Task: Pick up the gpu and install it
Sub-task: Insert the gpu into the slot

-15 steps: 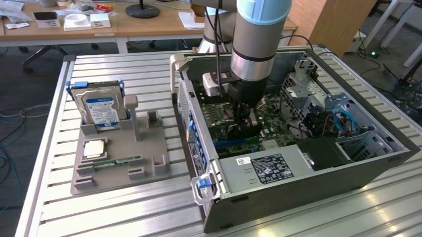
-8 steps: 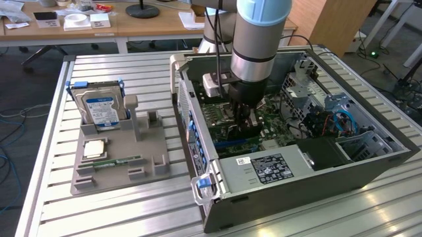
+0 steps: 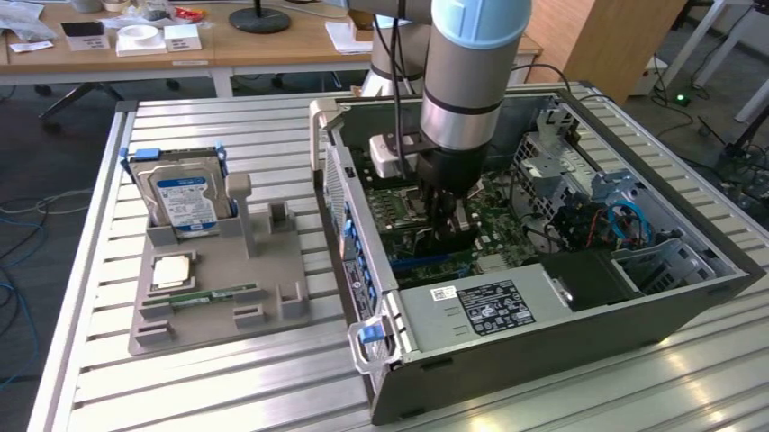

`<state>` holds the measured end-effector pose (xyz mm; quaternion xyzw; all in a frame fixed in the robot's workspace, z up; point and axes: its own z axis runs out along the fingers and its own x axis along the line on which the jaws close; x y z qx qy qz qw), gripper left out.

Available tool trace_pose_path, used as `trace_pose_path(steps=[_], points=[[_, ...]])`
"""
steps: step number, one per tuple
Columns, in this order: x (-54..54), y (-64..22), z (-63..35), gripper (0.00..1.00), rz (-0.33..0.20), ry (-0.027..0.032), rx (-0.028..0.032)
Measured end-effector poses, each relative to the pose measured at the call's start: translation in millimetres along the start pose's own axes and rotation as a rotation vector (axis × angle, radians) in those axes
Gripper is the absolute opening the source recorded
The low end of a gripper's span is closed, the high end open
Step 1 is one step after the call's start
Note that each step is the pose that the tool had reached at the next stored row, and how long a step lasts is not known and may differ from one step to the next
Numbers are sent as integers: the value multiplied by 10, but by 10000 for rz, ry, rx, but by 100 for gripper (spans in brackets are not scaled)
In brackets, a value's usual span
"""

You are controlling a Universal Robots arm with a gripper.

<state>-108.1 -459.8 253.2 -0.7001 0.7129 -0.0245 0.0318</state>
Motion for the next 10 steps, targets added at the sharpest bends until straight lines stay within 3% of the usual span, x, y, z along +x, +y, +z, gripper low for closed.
trace_pose_path(steps=[10], points=[[-1, 1, -5, 26, 4, -15, -1]])
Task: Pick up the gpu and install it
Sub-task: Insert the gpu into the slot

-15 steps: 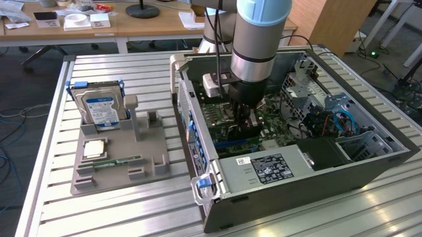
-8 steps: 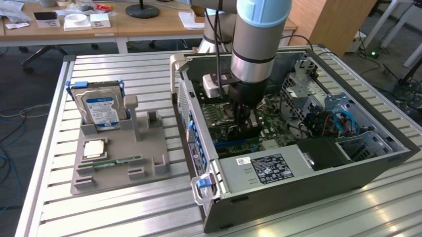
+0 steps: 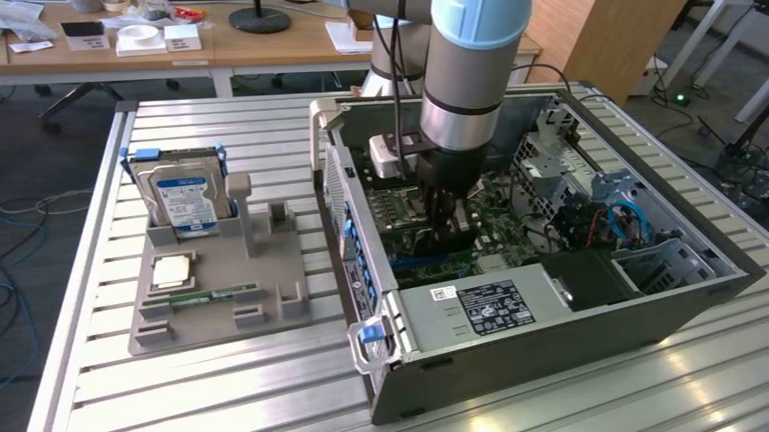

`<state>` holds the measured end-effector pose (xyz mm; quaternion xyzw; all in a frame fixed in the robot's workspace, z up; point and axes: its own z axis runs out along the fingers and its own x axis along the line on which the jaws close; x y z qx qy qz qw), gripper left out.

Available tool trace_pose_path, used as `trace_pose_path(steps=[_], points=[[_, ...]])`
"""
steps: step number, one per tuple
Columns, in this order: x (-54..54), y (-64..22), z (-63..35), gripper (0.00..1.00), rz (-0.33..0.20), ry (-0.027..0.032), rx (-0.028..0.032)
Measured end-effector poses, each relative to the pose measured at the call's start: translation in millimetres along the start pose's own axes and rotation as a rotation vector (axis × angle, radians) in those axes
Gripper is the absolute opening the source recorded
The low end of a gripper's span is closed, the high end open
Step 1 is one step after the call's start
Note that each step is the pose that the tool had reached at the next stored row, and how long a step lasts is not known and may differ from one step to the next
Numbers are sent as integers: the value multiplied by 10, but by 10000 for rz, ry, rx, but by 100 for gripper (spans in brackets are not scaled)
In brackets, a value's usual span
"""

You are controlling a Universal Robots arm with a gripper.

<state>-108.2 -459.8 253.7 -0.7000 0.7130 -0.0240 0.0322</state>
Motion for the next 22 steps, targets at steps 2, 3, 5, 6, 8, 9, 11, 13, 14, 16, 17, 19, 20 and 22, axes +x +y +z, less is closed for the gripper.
trace_pose_path(steps=[2, 3, 5, 6, 8, 9, 11, 13, 14, 16, 17, 19, 20, 22], points=[[0, -2, -20, 26, 0, -6, -2], [0, -2, -24, 26, -1, -8, -2], [0, -2, -23, 26, -1, -9, -1], [0, -2, -22, 26, -1, -8, -2], [1, -1, -14, 26, 0, -9, -1], [2, -1, -10, 26, 0, -8, -2], [2, -1, -6, 26, -1, -7, -3], [2, -1, -5, 26, 0, -12, -3], [1, -1, -5, 26, 0, -20, -2], [1, -1, -5, 26, 1, -29, -2], [2, -1, -5, 26, 2, -34, -2], [2, -1, -7, 26, 2, -46, -2], [2, -1, -7, 26, 3, -47, -2], [2, -1, -7, 26, 3, -47, -3]])
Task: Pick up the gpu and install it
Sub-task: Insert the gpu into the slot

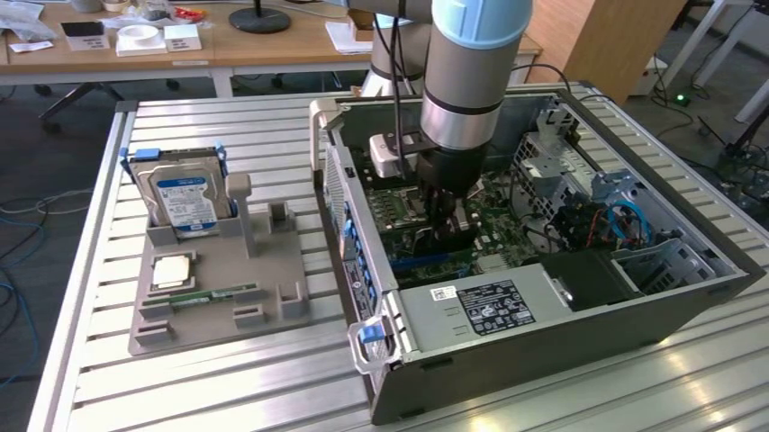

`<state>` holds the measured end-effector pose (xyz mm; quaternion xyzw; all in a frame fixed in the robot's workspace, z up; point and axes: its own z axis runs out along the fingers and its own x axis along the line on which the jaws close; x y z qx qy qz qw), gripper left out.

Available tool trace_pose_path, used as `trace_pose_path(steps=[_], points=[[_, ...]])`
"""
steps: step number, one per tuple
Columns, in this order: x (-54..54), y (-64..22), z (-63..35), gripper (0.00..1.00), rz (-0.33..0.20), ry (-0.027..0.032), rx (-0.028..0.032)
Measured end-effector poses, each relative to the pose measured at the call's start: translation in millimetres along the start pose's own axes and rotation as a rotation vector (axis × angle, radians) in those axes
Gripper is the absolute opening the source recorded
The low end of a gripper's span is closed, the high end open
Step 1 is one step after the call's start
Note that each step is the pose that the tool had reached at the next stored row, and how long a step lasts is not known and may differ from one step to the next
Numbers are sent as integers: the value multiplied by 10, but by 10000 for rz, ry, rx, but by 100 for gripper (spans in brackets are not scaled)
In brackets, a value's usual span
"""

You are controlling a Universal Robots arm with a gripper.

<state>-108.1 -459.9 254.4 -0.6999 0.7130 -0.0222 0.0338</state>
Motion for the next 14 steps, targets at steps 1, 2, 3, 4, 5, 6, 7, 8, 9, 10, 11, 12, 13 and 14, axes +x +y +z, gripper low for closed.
trace_pose_path(steps=[1, 2, 3, 4, 5, 6, 7, 8, 9, 10, 11, 12, 13, 14], points=[[0, 5, 0, 26, -1, 2, 0], [0, 6, 1, 26, 0, 1, 0], [0, 7, 1, 26, 0, 2, 1], [0, 8, 2, 26, 0, 3, 0], [1, 9, 6, 26, -1, 1, 1], [1, 9, 13, 26, -1, 1, 1], [1, 10, 21, 26, -1, 2, 0], [1, 11, 28, 26, -1, 2, 0], [1, 11, 32, 26, 0, 3, 0], [1, 12, 34, 26, -1, 5, -1], [1, 12, 37, 26, -1, 3, 0], [1, 12, 42, 26, -1, 2, 0], [1, 12, 46, 26, -1, 2, 0], [1, 13, 50, 26, 0, 2, 0]])
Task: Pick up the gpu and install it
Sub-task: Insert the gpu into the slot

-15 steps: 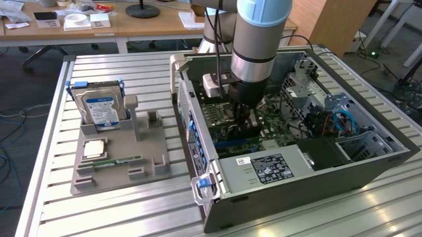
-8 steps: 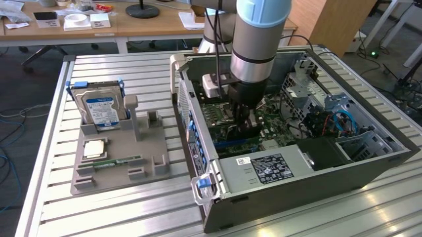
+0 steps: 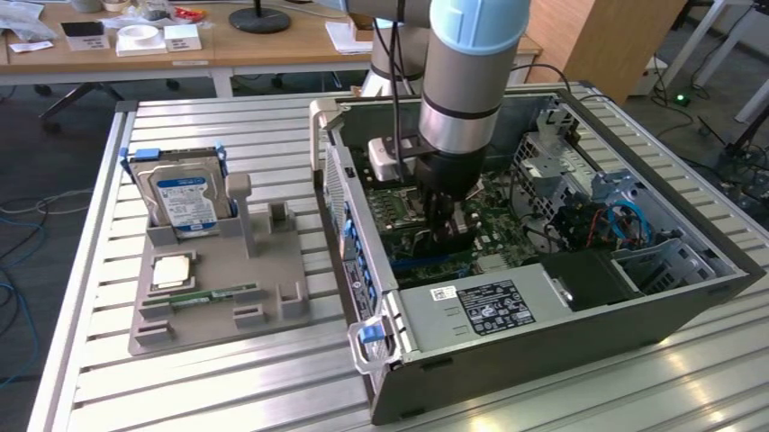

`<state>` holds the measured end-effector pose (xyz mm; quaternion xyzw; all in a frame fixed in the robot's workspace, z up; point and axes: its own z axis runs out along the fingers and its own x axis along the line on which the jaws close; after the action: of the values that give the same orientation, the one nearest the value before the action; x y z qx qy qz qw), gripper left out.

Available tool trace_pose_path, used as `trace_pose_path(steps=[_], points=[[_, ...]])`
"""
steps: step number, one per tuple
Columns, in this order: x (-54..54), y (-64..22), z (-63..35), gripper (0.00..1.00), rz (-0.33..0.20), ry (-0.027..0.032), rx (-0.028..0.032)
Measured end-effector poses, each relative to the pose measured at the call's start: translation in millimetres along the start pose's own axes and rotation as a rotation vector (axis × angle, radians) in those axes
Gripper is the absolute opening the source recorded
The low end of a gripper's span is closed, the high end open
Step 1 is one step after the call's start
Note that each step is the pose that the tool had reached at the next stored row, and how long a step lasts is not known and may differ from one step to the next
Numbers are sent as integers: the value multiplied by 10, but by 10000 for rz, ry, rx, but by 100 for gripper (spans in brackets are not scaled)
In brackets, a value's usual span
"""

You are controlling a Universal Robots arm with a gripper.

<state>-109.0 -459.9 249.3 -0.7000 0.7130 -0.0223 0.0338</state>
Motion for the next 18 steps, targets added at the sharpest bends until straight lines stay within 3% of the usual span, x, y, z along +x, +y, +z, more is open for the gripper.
trace_pose_path(steps=[18], points=[[1, 5, 60, 26, 0, 1, 0]])
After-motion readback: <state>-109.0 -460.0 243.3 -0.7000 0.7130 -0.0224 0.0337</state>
